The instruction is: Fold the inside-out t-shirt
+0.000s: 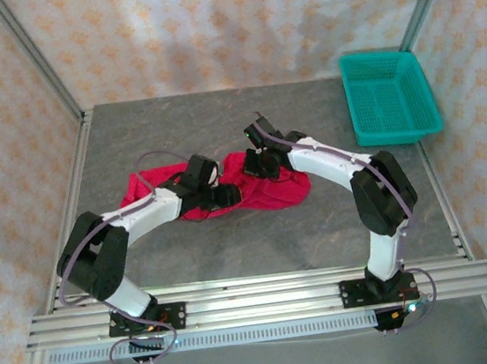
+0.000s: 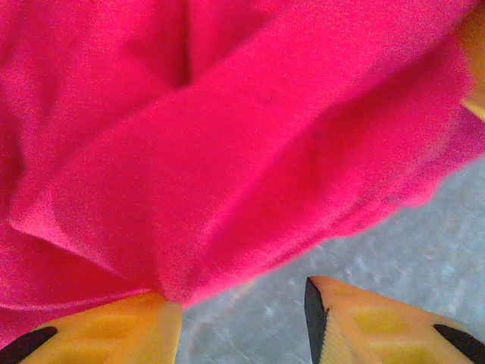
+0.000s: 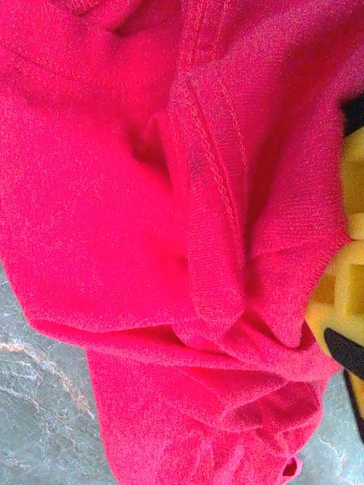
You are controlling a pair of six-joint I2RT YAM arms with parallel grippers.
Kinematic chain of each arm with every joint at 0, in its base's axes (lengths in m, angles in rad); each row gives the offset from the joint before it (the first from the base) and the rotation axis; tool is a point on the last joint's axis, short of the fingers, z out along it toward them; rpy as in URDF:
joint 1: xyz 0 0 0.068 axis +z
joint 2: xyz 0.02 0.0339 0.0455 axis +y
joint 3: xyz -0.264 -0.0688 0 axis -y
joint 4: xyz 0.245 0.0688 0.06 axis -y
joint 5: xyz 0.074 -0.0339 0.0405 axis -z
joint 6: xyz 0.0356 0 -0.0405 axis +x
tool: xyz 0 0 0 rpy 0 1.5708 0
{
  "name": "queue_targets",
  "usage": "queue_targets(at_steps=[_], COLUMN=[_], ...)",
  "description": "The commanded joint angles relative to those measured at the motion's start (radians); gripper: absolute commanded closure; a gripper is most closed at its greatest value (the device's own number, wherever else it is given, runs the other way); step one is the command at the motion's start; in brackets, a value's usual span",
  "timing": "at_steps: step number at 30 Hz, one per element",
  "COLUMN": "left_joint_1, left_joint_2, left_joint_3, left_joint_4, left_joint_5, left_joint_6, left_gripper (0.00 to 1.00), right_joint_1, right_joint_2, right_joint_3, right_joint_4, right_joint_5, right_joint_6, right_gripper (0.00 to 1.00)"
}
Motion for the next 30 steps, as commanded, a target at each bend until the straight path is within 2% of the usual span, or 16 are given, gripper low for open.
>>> queue_targets(at_steps=[1, 4, 11, 12, 14, 19, 24, 30], left_joint_1=[-0.005, -0.011, -0.027, -0.028, -0.027, -0.028, -0.027, 0.001], left_joint_2=[0.032, 0.046, 0.115, 0.132, 0.160, 0.157, 0.035, -0.087], left_joint_3=[0.055, 0.064, 0.099, 0.107, 0.121, 0.169, 0.255, 0.357], left_joint_4=[-0.029, -0.006, 0.047, 0.042, 0.027, -0.070, -0.198, -0.252], left_joint_5=[-0.133, -0.164, -0.120, -0.121, -0.132, -0.155, -0.115, 0.073], left_joint_6=[0.075, 0.080, 0.065, 0.066, 0.066, 0.065, 0.058, 0.056], left_gripper=[0.50, 0.50, 0.49, 0.51, 0.61, 1.00, 1.00, 1.00], right_joint_1=[-0.007, -0.005, -0.007, -0.007, -0.006, -0.010, -0.047, -0.099], right_joint_2=[0.002, -0.001, 0.002, 0.003, 0.005, 0.003, 0.042, 0.156], right_joint_3=[0.026, 0.026, 0.026, 0.025, 0.024, 0.014, -0.001, 0.075], right_joint_4=[-0.012, -0.010, -0.012, -0.012, -0.014, -0.026, -0.025, -0.091], right_joint_5=[0.000, -0.006, -0.013, -0.014, -0.014, 0.005, 0.032, 0.057], right_joint_6=[0.011, 0.013, 0.011, 0.011, 0.011, -0.002, -0.023, -0.088], right_gripper=[1.00, 1.00, 1.00, 1.00, 1.00, 1.00, 1.00, 1.00])
